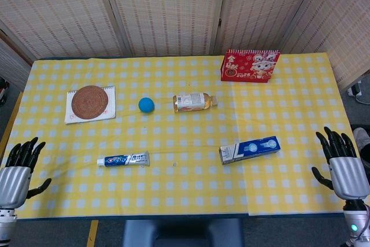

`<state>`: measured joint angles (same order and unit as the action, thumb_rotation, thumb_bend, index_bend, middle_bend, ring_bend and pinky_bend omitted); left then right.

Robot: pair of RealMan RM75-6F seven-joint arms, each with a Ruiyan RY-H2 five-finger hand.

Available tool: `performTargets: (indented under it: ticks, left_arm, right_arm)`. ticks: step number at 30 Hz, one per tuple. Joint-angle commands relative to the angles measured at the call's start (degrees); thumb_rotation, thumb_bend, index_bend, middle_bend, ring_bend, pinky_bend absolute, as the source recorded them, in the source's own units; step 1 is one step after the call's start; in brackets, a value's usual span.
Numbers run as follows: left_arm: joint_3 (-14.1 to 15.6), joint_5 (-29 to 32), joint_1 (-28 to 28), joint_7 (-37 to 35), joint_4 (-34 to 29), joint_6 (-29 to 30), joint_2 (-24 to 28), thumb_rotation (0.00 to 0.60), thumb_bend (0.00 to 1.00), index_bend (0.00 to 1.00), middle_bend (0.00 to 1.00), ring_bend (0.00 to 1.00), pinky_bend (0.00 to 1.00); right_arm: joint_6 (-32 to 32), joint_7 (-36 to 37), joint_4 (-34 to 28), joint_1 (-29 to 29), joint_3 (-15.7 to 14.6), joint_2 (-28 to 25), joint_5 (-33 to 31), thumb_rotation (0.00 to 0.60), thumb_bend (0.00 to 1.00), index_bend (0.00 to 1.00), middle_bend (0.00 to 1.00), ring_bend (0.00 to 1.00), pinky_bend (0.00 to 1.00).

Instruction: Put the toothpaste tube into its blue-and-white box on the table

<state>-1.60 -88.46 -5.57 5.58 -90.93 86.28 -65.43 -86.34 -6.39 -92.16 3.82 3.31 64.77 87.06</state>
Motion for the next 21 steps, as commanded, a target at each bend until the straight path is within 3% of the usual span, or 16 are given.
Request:
performTargets:
  ticks: [1, 6, 9, 10, 11, 12, 14, 15, 17, 21]
  left_arm:
    - [0.1, -0.1, -0.1, -0.1, -0.1, -0.2, 0.0, 0.600, 0.26, 0.00, 0.01, 0.00, 0.00]
    - [0.9, -1.4, -0.5, -1.4, -0.2, -1.0, 0.2, 0.600, 0.26, 0.00, 0.02, 0.00, 0.01]
    - [1.3, -3.8, -0.7, -1.1, 0.1, 0.1, -0.9, 0.600, 0.26, 0.00, 0.12, 0.08, 0.16]
    - [1.3, -5.1, -0.9, -0.6, 0.3, 0.9, -1.8, 0.600, 0.26, 0.02, 0.20, 0.17, 0.29]
    - [1.2, -6.3, -1.2, -0.3, 0.5, 1.4, -2.5, 0.600, 0.26, 0.06, 0.36, 0.34, 0.49]
    - [1.1, -7.2, -1.5, -0.1, 0.7, 1.7, -3.3, 0.600, 0.26, 0.09, 0.46, 0.44, 0.60]
    - [1.1, -8.4, -2.8, -0.8, 0.2, 0.7, -4.6, 0.600, 0.26, 0.22, 0.81, 0.79, 0.89]
    - [1.3, -8.6, -3.5, -1.2, -0.5, -0.5, -4.8, 0.600, 0.26, 0.27, 0.90, 0.87, 0.95]
    - [1.9, -7.9, -5.2, -1.7, -2.8, -4.5, -4.8, 0.600, 0.26, 0.36, 0.99, 0.98, 1.00]
    - [1.4, -3.2, -7.8, 4.9, -7.4, -12.0, -4.8, 0.600, 0.26, 0.40, 1.00, 1.00, 1.00]
  right_arm:
    - [0.2, -0.1, 0.0, 0.1, -0.1, 0.0, 0.0, 0.600, 0.31, 0.00, 0.00, 0.00, 0.00]
    - [0.4, 0.0, 0.0, 0.2, -0.3, 0.0, 0.4, 0.600, 0.31, 0.00, 0.00, 0.00, 0.00]
    - [0.5, -0.1, -0.1, 0.2, -0.6, -0.1, 1.0, 0.600, 0.31, 0.00, 0.00, 0.00, 0.00]
    - [0.7, -0.3, -0.1, 0.2, -0.8, 0.0, 1.1, 0.600, 0.31, 0.00, 0.00, 0.00, 0.00]
    - [0.8, -0.4, -0.1, 0.3, -0.9, 0.0, 1.2, 0.600, 0.31, 0.00, 0.00, 0.00, 0.00]
    - [1.0, -0.5, -0.2, 0.4, -0.9, 0.1, 1.3, 0.600, 0.31, 0.00, 0.00, 0.00, 0.00]
    - [1.3, -0.8, -0.2, 0.5, -1.1, 0.2, 1.4, 0.600, 0.31, 0.00, 0.00, 0.00, 0.00]
    - [1.4, -0.9, -0.3, 0.6, -1.2, 0.2, 1.6, 0.600, 0.31, 0.00, 0.00, 0.00, 0.00]
    - [1.3, -1.1, -0.3, 0.6, -1.3, 0.3, 1.9, 0.600, 0.31, 0.00, 0.00, 0.00, 0.00]
    - [1.4, -0.6, -0.5, 0.5, -1.5, 0.1, 2.2, 0.600, 0.31, 0.00, 0.00, 0.00, 0.00]
